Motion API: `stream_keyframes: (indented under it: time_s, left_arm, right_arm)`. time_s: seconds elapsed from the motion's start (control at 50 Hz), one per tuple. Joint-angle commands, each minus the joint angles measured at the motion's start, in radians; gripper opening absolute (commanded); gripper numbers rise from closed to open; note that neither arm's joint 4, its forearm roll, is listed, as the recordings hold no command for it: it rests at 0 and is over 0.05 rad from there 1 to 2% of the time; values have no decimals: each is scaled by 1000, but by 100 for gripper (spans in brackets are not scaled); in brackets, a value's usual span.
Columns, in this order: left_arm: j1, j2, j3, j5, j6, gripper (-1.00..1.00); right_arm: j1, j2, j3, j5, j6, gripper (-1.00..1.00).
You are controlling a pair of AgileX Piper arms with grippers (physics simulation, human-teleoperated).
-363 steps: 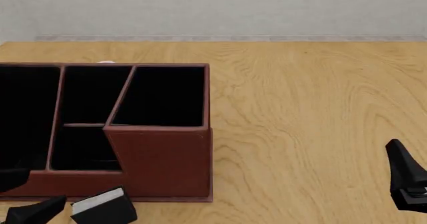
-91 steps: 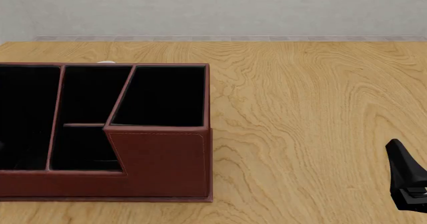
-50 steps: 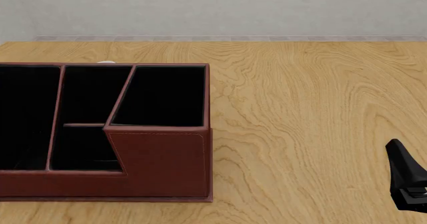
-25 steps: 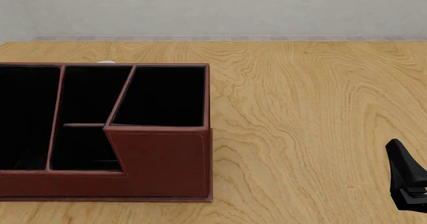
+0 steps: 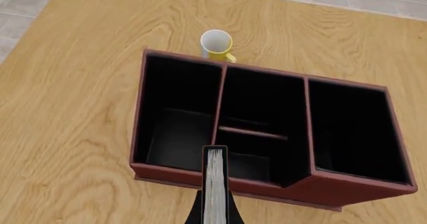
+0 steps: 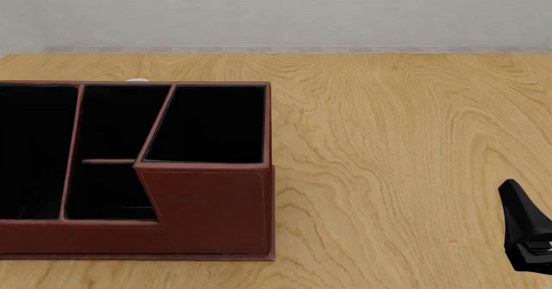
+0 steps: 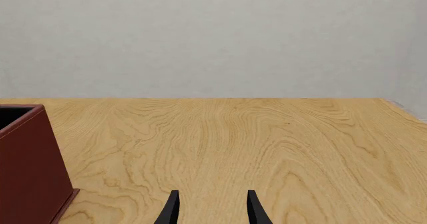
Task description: Pick up the book and place it in the left compartment of the caddy.
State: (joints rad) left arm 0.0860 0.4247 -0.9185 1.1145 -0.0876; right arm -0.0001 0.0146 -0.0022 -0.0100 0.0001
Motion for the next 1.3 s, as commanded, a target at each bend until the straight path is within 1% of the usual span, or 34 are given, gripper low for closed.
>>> stream_keyframes:
  time_s: [0.02,0.4,0.64,0.72,1.02,1.08,1.16,1.18,1.22,1.3]
  left_arm:
    - [1,38,17,-76,21,-100]
    - [9,114,84,-206,36,-100]
    - [35,122,136,-241,49,-100]
    - [40,126,131,-241,48,-100]
    - [67,182,169,-336,49,-100]
    - [67,188,162,-336,45,-100]
    - [73,199,174,-352,50,-100]
    - [74,194,203,-377,52,-100]
    - [76,205,185,-365,53,-100]
    - [85,218,195,-388,59,-100]
  right_arm:
    - [0,-3,1,2,0,100]
    - [0,-3,1,2,0,100]
    - [0,-3,1,2,0,100]
    - [0,-3,1,2,0,100]
    - [0,-3,1,2,0,100]
    - [0,-3,1,2,0,100]
    - [0,-3,1,2,0,100]
    - [0,-3,1,2,0,100]
    - [0,-3,1,2,0,100]
    - [0,-3,1,2,0,100]
